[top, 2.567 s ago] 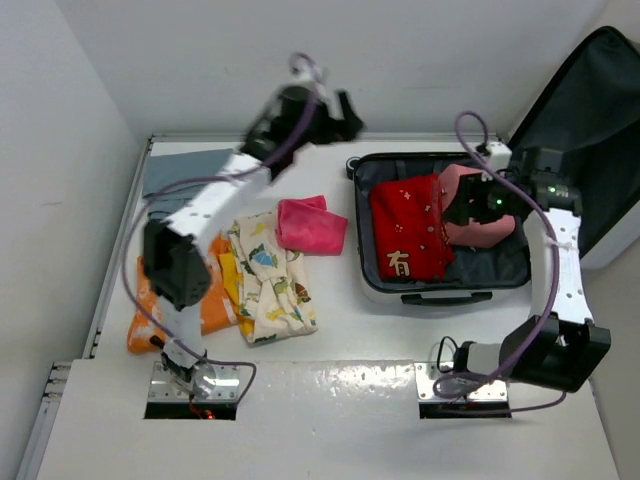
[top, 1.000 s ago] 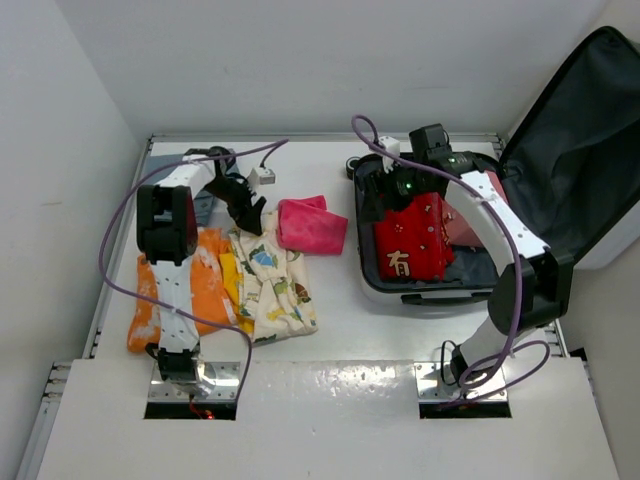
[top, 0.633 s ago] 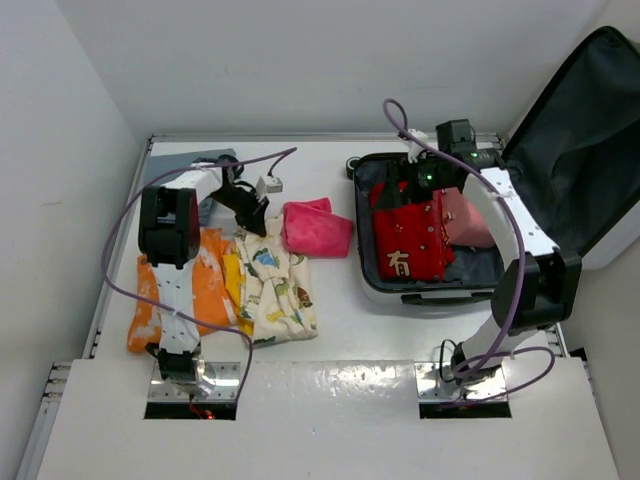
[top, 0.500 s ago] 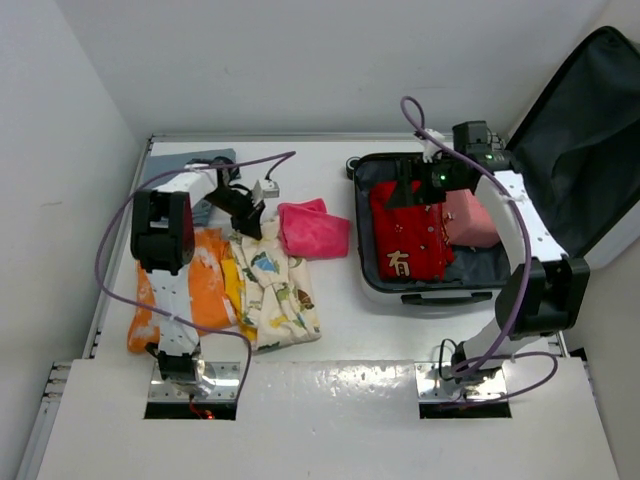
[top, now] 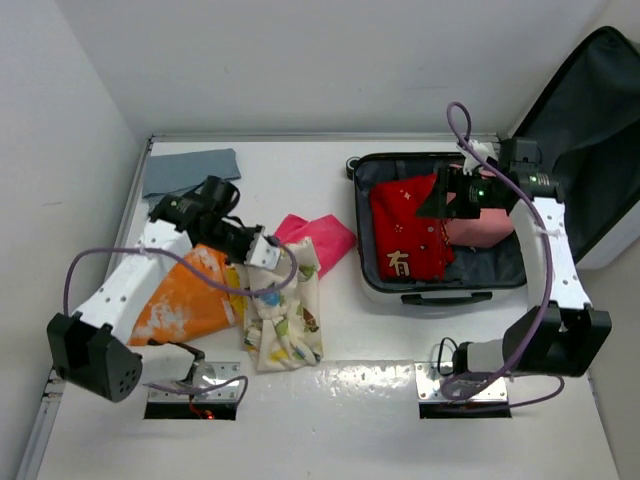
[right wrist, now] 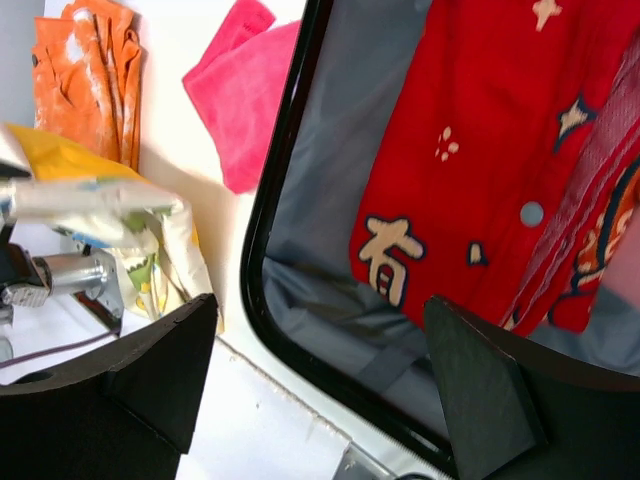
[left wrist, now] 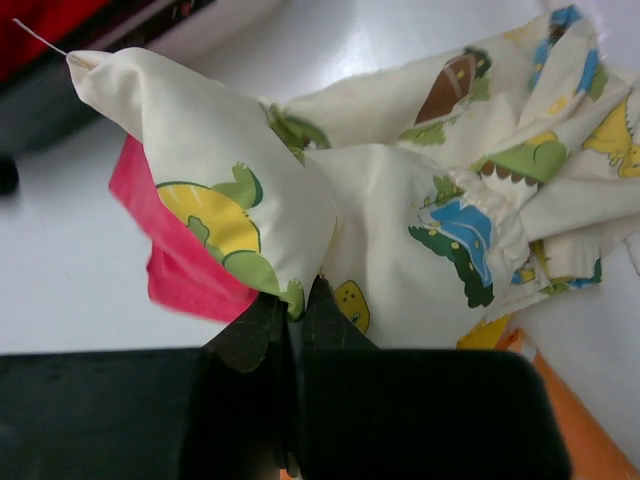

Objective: Pack the luggage

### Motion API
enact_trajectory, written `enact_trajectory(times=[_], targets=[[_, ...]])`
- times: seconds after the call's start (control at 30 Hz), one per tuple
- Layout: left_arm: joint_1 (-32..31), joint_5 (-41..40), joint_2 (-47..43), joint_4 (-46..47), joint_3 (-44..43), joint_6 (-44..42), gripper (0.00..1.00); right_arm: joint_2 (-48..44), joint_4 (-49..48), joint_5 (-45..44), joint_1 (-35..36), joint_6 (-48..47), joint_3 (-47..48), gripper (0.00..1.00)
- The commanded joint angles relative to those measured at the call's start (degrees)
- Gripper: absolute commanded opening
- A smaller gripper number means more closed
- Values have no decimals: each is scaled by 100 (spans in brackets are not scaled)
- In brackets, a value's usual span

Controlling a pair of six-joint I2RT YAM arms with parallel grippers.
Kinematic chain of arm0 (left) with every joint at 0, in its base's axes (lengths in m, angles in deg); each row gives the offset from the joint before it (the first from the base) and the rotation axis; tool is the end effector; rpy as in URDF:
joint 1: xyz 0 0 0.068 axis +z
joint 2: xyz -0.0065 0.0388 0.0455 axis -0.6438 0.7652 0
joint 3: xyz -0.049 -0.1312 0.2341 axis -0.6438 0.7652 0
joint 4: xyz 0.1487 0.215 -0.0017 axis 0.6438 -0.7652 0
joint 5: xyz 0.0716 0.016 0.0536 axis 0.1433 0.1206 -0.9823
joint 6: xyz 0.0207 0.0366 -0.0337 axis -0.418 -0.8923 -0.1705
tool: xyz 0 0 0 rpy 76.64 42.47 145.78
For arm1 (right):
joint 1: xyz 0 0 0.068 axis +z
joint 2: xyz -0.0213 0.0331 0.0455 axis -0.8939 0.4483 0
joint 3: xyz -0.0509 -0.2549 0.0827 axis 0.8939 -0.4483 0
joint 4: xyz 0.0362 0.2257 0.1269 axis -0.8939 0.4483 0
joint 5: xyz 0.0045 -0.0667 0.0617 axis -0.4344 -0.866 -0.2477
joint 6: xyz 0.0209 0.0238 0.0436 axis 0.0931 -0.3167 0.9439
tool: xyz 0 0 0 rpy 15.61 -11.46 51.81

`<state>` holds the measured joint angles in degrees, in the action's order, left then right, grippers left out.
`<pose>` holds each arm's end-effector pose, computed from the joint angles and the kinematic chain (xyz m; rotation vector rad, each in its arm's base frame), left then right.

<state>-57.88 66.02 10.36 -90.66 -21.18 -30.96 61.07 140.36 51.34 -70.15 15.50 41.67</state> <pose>0.2080 -0.0917 0.3175 1.9509 1.4159 -0.5358 0.2775 -0.0108 0.3363 -0.0356 2.4216 0.8173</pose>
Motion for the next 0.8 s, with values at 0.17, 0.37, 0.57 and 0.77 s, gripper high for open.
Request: enact_trajectory(times=[0.17, 0.37, 0.57, 0.77], targets=[[-1776, 1167, -297, 1006, 43, -190, 0, -900, 97, 97, -508, -290, -518, 82], [-3104, 1502, 168, 2202, -290, -75, 0, -1639, -219, -342, -1096, -28, -984, 82], [-3642, 1818, 1302, 2920, -1185, 169, 0, -2184, -649, -624, -1869, 447, -1213, 84], [-3932, 1531, 2602, 4390, -2626, 3515, 0, -2255, -711, -712, -2308, 692, -1099, 84]])
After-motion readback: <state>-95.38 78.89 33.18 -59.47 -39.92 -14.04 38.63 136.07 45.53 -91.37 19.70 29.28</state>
